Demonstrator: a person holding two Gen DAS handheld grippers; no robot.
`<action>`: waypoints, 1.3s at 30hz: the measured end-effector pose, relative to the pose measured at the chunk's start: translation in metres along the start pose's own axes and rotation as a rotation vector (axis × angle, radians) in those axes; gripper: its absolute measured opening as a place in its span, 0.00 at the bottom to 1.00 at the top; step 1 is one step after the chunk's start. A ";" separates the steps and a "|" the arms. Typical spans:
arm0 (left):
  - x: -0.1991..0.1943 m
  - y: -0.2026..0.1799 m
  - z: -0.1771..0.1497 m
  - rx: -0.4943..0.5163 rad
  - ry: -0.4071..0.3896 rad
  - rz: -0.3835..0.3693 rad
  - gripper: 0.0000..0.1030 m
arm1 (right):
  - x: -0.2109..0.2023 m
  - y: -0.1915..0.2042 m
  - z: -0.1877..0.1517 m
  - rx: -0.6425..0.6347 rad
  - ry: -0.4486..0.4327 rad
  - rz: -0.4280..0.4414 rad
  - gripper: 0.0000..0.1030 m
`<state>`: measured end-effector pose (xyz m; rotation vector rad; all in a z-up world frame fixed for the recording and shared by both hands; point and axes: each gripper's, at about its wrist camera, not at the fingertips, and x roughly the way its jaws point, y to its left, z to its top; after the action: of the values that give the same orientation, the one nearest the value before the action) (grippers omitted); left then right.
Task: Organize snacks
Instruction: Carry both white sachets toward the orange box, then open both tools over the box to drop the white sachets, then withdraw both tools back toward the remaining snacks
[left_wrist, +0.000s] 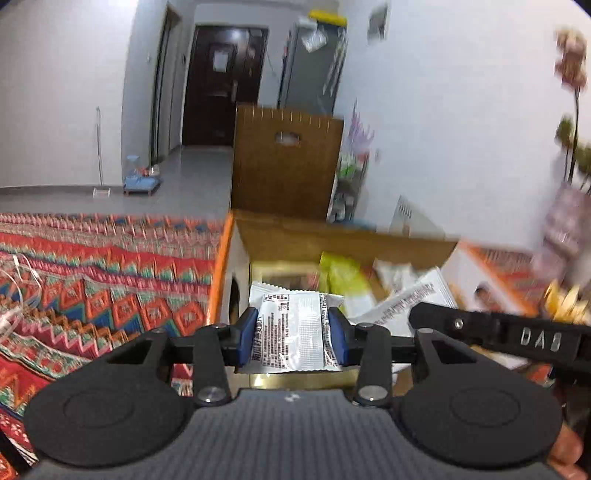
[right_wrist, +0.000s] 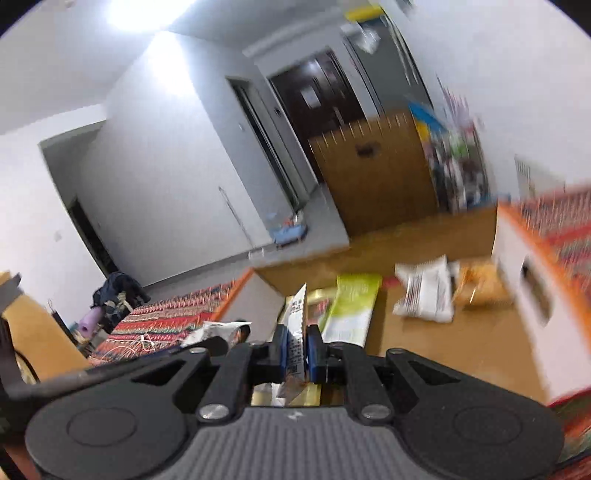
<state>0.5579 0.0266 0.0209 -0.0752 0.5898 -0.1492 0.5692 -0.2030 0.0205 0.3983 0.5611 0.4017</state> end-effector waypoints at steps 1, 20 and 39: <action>0.007 0.000 -0.004 0.015 0.014 0.012 0.42 | 0.010 -0.003 -0.004 0.018 0.037 -0.004 0.10; -0.080 0.003 0.006 0.027 -0.125 0.007 0.78 | -0.058 0.028 0.016 -0.187 -0.088 -0.148 0.80; -0.312 -0.038 -0.133 0.017 -0.185 -0.025 0.97 | -0.281 0.063 -0.116 -0.467 -0.120 -0.315 1.00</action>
<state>0.2231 0.0356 0.0866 -0.0791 0.4029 -0.1699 0.2680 -0.2512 0.0800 -0.1150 0.3887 0.1935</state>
